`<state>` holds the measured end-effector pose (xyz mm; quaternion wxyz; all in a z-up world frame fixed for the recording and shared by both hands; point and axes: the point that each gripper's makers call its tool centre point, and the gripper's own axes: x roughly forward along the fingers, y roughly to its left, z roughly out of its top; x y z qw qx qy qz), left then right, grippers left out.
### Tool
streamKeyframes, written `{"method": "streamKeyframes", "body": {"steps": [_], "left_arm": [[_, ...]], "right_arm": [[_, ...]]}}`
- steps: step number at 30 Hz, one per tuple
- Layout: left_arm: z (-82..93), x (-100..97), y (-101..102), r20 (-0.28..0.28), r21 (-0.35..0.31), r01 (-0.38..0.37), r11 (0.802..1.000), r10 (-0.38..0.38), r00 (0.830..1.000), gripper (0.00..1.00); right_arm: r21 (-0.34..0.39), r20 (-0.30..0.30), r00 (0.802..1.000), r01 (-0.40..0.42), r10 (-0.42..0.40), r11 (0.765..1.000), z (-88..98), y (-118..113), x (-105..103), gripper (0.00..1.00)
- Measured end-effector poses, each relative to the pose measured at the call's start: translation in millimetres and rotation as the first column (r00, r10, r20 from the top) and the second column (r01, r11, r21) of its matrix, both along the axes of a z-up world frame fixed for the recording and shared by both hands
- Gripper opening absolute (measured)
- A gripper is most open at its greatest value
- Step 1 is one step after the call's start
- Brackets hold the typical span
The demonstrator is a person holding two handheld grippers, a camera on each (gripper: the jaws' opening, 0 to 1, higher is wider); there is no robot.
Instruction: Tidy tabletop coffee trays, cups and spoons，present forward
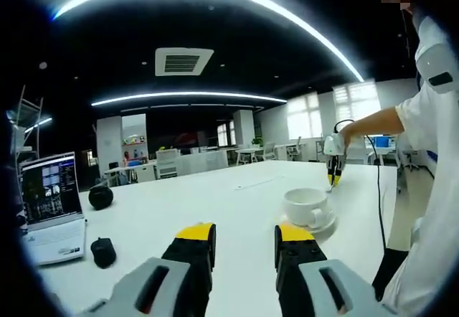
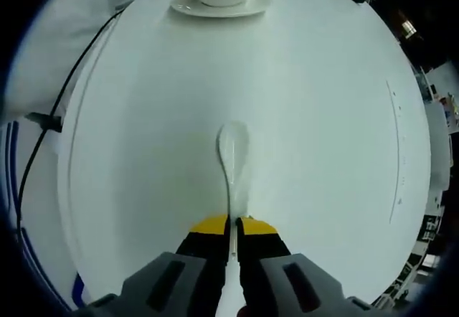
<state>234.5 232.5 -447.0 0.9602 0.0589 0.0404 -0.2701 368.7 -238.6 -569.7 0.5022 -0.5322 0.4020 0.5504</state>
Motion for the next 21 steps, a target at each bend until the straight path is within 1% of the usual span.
{"method": "streamKeyframes", "body": {"steps": [7, 17, 18, 21], "left_arm": [[2.3, 1.8, 2, 0.005, 0.005, -0.003, 1.000, 0.003, 1.000, 0.34], [-0.1, 2.5, -3, 0.001, 0.011, 0.011, 1.000, -0.011, 1.000, 0.34], [-0.1, 2.4, -4, 0.002, 0.012, 0.013, 1.000, -0.013, 1.000, 0.34], [0.4, 1.9, -5, 0.004, 0.009, 0.018, 1.000, -0.018, 1.000, 0.34]], "right_arm": [[-0.008, 0.010, 1.000, -0.008, 0.008, 1.000, 2.3, -1, 0, 0.05], [-0.020, 0.047, 0.998, -0.031, 0.032, 0.999, 22.2, 2, 2, 0.05], [-0.022, 0.049, 0.998, -0.032, 0.033, 0.999, 24.1, 3, 2, 0.03], [-0.025, 0.065, 0.997, -0.039, 0.041, 0.999, 29.0, 6, 5, 0.03]]}}
